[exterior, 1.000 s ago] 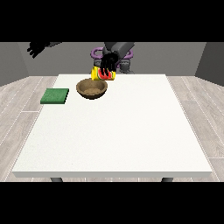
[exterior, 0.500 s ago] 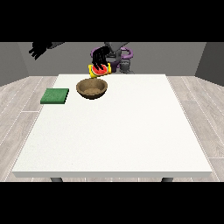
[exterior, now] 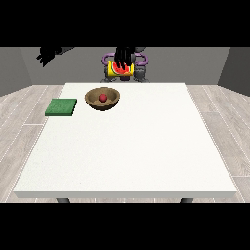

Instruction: Pick the cup and pour the ball into the bowl, then pick the bowl and place it on the pad

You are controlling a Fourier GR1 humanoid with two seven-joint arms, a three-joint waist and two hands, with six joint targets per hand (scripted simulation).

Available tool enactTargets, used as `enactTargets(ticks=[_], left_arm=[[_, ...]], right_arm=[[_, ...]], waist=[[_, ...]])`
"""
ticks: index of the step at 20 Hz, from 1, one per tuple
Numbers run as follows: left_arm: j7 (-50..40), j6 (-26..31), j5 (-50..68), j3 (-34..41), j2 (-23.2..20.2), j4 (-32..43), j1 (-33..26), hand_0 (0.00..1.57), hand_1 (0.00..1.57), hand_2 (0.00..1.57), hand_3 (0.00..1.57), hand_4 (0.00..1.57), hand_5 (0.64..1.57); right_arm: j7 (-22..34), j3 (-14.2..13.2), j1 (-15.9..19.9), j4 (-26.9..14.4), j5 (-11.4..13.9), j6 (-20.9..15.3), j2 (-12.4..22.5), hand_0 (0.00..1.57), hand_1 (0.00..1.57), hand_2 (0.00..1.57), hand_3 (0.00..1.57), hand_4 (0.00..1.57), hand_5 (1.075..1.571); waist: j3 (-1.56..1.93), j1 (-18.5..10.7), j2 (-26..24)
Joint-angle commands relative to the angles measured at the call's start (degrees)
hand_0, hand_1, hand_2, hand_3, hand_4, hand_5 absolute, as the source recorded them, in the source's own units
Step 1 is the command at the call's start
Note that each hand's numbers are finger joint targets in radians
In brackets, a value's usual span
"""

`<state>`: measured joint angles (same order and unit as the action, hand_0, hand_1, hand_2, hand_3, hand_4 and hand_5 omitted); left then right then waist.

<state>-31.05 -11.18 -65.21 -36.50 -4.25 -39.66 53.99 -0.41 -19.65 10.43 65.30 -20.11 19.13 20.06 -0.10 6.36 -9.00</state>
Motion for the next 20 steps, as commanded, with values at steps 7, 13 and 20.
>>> enactTargets(ticks=[7, 13, 20], left_arm=[[15.13, -8.88, 34.91, 31.00, -5.59, -15.13, -6.07, 0.00, 0.00, 0.00, 0.00, 1.16, 1.561], [22.29, 6.51, 57.79, 45.61, -8.24, -20.95, -6.85, 0.00, 0.00, 0.00, 0.00, 1.05, 1.567], [25.22, 23.86, 70.81, 55.79, -20.12, -20.01, -7.00, 0.00, 0.00, 0.00, 0.00, 1.06, 1.558]], right_arm=[[0.22, 0.42, -0.88, 1.18, 2.14, -5.51, -2.50, 0.00, 0.00, 0.00, 0.00, 0.79, 1.556], [-1.18, 1.61, -2.99, -0.61, 4.40, -10.77, -7.75, 0.00, 0.00, 0.00, 0.00, 0.78, 1.560], [-8.92, 1.13, -2.56, -3.04, 4.65, -11.78, -11.01, 0.00, 0.00, 0.00, 0.00, 0.74, 1.565]], waist=[[-0.86, -8.63, 0.30], [-0.34, -13.51, 2.05], [0.10, -15.19, 9.81]])
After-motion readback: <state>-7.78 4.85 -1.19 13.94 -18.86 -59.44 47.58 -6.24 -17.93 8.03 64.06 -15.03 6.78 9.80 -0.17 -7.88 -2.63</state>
